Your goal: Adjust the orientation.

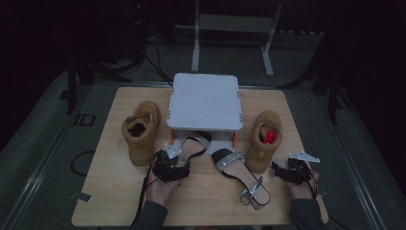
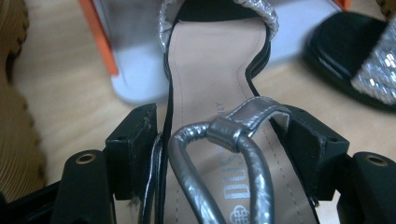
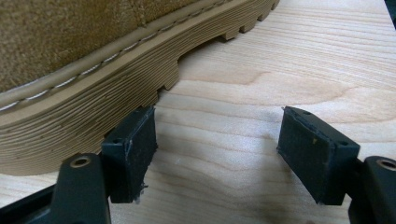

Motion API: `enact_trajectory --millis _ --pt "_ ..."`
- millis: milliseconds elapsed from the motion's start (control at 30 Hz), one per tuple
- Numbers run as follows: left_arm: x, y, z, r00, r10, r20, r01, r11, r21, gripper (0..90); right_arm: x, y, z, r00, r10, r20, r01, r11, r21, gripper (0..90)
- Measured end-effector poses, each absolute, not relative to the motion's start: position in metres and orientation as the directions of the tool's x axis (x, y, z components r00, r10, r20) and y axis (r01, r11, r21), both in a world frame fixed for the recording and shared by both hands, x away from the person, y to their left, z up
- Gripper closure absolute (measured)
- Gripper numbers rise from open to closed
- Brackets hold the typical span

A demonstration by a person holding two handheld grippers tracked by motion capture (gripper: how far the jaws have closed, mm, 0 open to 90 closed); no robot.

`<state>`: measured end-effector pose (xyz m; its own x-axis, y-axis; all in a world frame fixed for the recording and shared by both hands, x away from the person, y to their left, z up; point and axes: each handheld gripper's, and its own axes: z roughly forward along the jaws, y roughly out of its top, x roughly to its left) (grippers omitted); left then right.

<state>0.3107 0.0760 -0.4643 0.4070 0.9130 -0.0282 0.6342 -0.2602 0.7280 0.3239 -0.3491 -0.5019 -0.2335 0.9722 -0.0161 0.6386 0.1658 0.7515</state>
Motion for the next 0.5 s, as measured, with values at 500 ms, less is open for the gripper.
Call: enact_trajectory --millis 500 --pt "0.315 0.068 -0.471 0.391 0.919 -0.056 0.657 -0.235 0.716 13.6 0.324 -0.349 -0.502 -0.236 0.972 -0.016 0.638 0.167 0.751 27.8"
